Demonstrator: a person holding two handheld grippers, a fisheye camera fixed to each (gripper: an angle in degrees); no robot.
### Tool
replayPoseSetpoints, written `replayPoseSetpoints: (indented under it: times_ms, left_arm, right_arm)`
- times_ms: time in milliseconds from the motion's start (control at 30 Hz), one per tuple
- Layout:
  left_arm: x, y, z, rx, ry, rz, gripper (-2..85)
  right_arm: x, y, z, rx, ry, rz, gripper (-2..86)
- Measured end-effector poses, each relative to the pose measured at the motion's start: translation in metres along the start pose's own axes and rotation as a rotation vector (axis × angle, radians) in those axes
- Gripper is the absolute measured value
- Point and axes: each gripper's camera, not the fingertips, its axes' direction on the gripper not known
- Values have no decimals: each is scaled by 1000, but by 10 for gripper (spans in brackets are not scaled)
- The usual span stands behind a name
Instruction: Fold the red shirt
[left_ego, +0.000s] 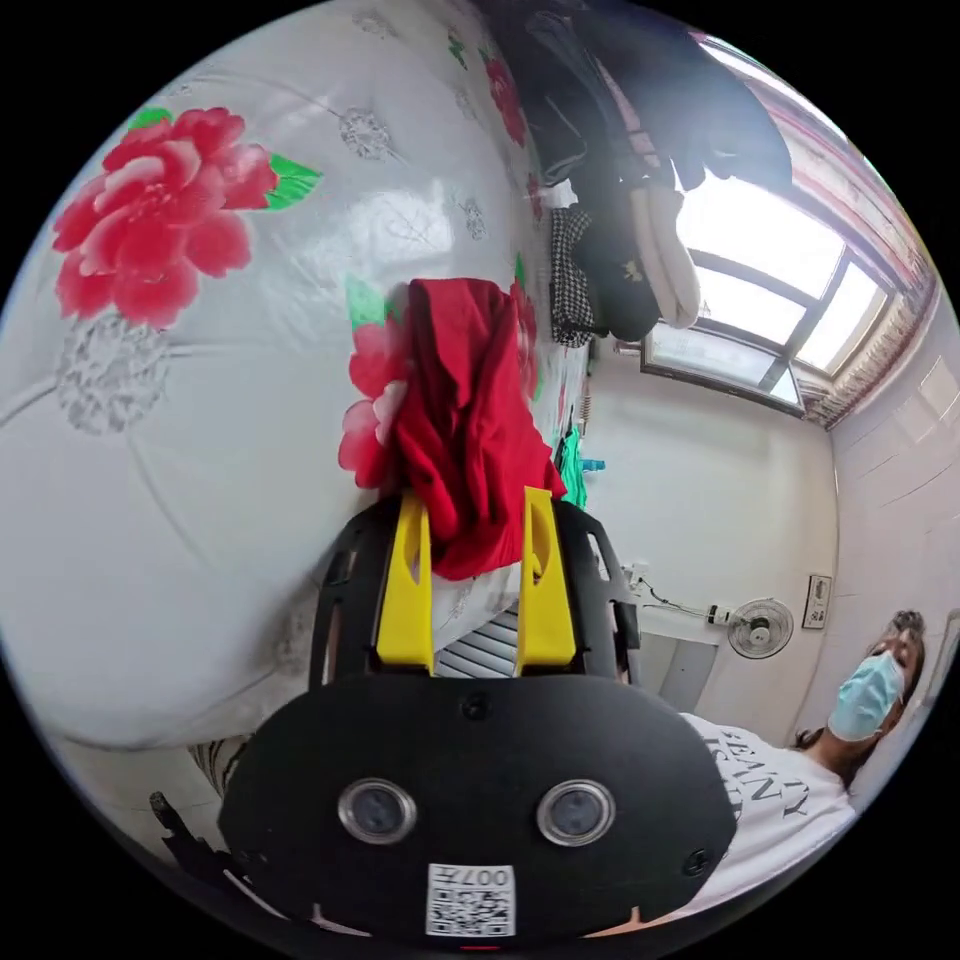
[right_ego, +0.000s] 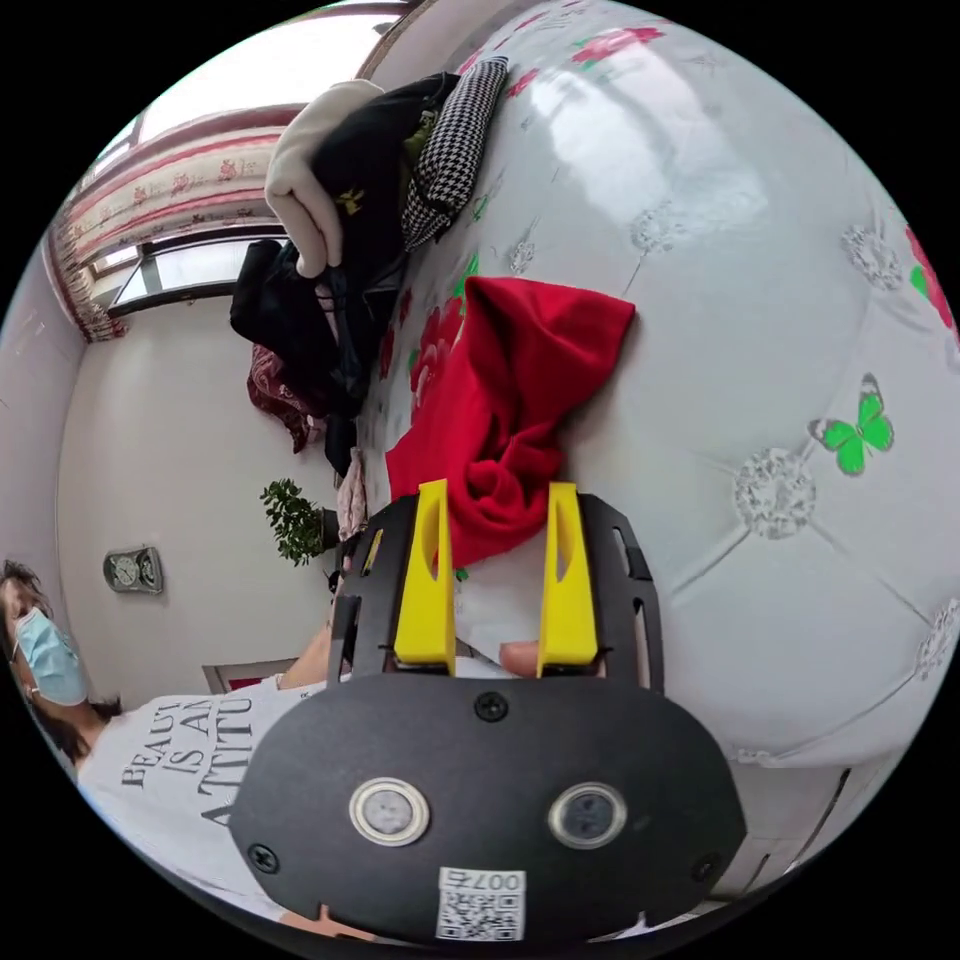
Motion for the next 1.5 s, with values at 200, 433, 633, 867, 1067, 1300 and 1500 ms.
replayPoseSetpoints:
  times_ms: [200,433,633,867,1067,1300,1500]
  left_arm:
    - [40,-5,-5,25,-26,47,40]
    - [73,93,-86,190,27,98,35]
    - [48,124,-207,401,98,76,31]
    - [91,130,-421,835,61,328,30]
    - [79,120,-513,1098,-111,295,49]
    - [-71,63,-447,870,-374,-139,75]
    - [-118,74,-344,609,-457,-103,66]
  right_arm:
    - [-30,-6,-18,-21,90,-126,95]
    - [-91,8,-27,-199,-19,-341,91]
    - [-185,10,55,-358,-60,-491,89]
    - [-410,6,220,-461,-214,-832,81]
    - [-558,10,379,-434,-252,-973,74]
    - [-440,16,510,-569,109,-762,69]
    - [-263,67,416,-563,482,-677,66]
